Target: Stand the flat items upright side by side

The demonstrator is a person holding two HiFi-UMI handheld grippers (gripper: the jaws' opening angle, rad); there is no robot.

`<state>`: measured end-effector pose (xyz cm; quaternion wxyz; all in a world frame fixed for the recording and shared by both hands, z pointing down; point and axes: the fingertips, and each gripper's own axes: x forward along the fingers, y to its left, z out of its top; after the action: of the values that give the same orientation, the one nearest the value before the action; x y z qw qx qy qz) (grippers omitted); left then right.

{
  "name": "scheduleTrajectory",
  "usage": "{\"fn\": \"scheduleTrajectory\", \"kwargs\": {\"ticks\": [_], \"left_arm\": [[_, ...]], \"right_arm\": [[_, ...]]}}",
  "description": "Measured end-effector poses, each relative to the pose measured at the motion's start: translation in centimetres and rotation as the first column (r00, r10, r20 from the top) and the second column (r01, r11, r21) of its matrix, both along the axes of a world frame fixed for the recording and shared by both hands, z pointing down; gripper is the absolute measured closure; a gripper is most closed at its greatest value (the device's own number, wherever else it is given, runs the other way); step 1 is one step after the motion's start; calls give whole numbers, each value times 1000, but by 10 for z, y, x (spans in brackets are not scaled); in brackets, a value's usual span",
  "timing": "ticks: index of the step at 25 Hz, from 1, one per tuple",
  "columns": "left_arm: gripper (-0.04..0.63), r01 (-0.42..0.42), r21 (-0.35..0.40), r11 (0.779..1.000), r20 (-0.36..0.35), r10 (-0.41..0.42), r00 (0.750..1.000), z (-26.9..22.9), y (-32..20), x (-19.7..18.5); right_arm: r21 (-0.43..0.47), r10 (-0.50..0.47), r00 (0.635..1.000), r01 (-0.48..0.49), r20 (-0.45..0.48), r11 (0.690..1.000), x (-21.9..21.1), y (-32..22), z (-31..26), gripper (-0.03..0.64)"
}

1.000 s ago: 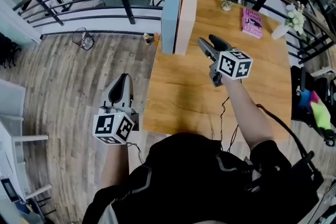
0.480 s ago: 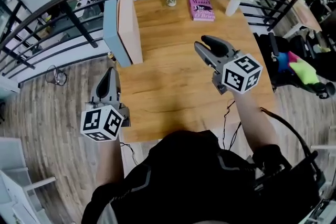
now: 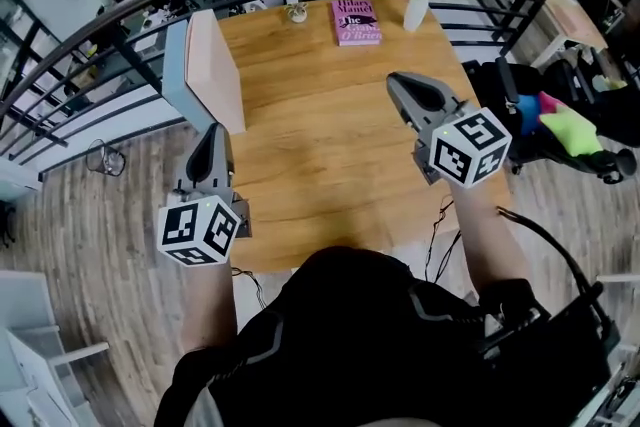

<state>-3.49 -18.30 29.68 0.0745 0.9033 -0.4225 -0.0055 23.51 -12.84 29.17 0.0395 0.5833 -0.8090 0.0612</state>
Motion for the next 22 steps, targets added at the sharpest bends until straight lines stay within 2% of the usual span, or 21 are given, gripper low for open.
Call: {"fn": "scheduleTrajectory", "kwargs": {"ticks": [3, 12, 16, 22], "left_arm": [[566, 13, -12, 1000, -27, -14, 1000, -3, 2, 9], [566, 90, 5, 996, 19, -90, 996, -4, 6, 20], [566, 117, 26, 993, 60, -118, 991, -6, 3, 16], [566, 137, 35, 990, 48, -138, 989, -12, 1, 12]], "right_arm": [[2, -1, 1000, 1, -24, 1000, 11, 3, 2, 609], [14, 9, 1000, -8, -24, 1000, 35, 2, -2, 611], [20, 7, 1000, -7, -26, 1000, 36, -3, -5, 611], [28, 10, 999, -9, -34, 1000, 36, -7, -8, 611]]}}
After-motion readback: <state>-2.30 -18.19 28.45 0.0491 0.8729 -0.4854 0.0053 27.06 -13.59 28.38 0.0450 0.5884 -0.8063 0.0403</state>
